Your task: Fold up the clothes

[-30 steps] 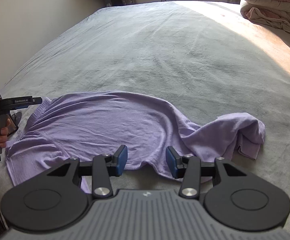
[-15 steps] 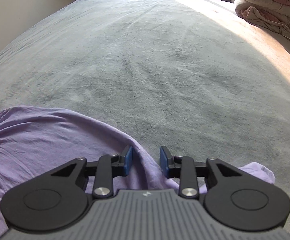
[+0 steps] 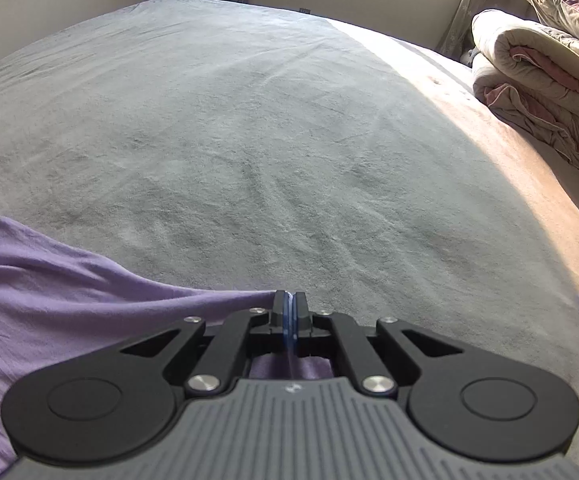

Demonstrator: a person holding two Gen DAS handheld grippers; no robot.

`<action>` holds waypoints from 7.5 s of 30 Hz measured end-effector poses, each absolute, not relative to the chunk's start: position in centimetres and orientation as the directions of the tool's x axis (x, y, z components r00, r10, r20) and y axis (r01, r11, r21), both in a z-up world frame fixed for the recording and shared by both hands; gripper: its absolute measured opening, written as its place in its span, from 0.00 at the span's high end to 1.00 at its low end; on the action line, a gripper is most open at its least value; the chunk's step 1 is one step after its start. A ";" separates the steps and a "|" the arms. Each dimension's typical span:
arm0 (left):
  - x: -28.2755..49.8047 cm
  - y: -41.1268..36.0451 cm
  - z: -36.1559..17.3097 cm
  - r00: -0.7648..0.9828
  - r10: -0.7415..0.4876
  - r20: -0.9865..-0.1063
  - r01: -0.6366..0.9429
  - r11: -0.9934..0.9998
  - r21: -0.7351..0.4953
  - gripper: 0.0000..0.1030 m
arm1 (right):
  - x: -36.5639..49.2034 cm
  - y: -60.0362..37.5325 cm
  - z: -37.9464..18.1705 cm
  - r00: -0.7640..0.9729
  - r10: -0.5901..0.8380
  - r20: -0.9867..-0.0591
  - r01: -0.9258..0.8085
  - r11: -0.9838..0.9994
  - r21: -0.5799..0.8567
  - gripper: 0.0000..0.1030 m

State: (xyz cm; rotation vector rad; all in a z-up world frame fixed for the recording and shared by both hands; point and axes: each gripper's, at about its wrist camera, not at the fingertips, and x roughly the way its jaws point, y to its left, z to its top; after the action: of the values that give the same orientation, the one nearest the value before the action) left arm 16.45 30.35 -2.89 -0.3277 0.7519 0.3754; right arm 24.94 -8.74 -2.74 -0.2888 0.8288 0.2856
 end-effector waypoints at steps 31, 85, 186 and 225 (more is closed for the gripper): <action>16.0 29.0 -1.7 0.681 0.212 -0.701 -0.413 0.902 -0.128 0.87 | 24.8 -6.9 -2.9 0.676 0.089 -0.731 -0.373 0.898 -0.235 0.98; 16.2 27.7 -3.6 0.678 0.037 -0.734 -0.297 0.927 -0.227 0.95 | 24.6 4.5 -3.9 0.599 0.289 -0.747 -0.615 0.763 -0.198 0.97; 14.9 -15.9 -4.2 0.593 -0.422 -0.686 0.627 0.776 0.064 0.98 | 19.2 -40.5 -3.2 0.602 0.337 -0.724 0.030 0.897 0.442 1.00; 20.1 14.3 -3.9 0.701 -0.059 -0.710 0.078 0.997 -0.006 0.40 | 23.6 -30.6 -2.0 0.634 0.206 -0.745 -0.251 0.966 0.053 0.65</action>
State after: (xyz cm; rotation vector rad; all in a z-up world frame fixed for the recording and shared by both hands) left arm 20.10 14.30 -3.93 0.0254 0.7900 -0.0766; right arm 23.56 -30.62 -2.01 -0.0572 0.8445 0.2617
